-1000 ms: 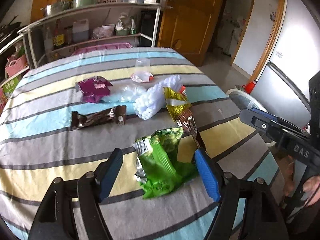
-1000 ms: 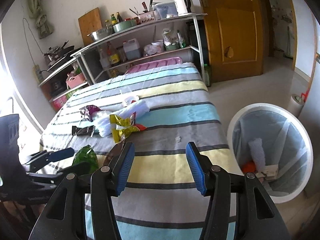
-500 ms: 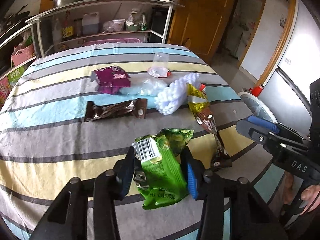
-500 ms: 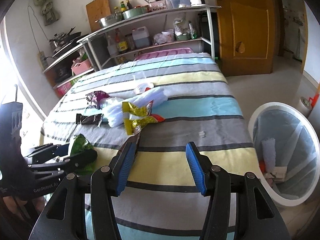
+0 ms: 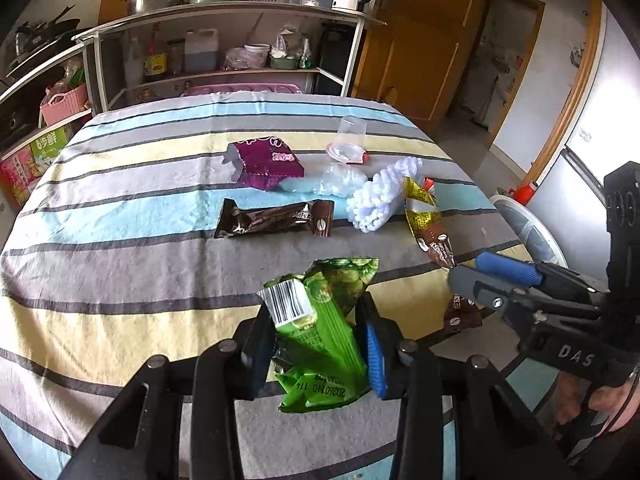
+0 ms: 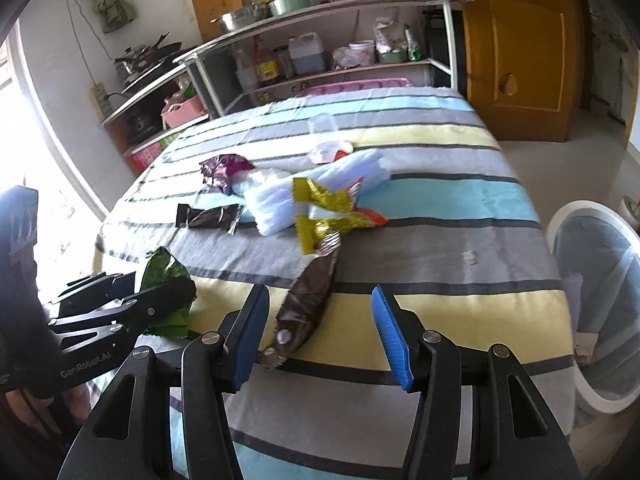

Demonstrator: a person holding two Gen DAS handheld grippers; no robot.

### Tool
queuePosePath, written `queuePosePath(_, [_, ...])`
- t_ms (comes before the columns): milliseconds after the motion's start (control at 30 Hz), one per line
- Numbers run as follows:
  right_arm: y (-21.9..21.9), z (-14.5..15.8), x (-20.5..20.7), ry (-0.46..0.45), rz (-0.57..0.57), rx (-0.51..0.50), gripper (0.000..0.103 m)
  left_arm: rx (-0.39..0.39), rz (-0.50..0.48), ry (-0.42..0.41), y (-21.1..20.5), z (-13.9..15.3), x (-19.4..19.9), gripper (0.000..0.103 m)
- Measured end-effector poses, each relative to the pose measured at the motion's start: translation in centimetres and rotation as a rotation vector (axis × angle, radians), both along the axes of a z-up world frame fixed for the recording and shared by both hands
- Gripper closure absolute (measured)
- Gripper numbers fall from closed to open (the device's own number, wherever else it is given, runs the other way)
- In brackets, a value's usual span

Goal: Collect trash
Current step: 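Grasp the green chip bag with the left tool while the right tool grasps the brown wrapper, then lift both held items and carry them over the white bin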

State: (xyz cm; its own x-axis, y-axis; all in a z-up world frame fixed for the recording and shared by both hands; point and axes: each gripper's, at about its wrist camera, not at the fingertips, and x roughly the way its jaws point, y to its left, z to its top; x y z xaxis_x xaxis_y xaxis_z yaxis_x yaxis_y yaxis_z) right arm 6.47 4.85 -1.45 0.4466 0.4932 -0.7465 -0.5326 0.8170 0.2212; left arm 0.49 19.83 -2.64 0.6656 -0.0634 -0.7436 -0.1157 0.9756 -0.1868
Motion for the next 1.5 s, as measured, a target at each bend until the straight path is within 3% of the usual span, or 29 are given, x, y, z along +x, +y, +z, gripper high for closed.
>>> queuePosePath(100, [1.0, -0.3, -0.2, 0.004, 0.025, -0.02, 0.05, -0.005, 0.002, 0.003, 0.1, -0.1, 0.0, 0.062])
queuePosePath(200, [1.4, -0.6, -0.2, 0.006, 0.024, -0.044, 0.063, -0.01, 0.006, 0.006, 0.1, -0.1, 0.1, 0.063])
queuePosePath(467, [1.1, -0.4, -0.5, -0.003, 0.013, -0.046, 0.084, -0.006, -0.014, 0.001, -0.5, 0.0, 0.1, 0.062])
queuePosePath(567, [0.9, -0.3, -0.6, -0.008, 0.008, -0.041, 0.087, -0.004, -0.018, -0.001, -0.7, 0.2, 0.1, 0.063])
queuePosePath(633, [0.7, -0.3, -0.7, -0.008, 0.007, -0.038, 0.096, -0.006, -0.02, -0.003, -0.8, 0.3, 0.0, 0.063])
queuePosePath(1500, [-4.1, 2.8, -2.0, -0.087, -0.082, 0.057, 0.097, 0.048, -0.095, -0.056, -5.2, 3.1, 0.4, 0.062])
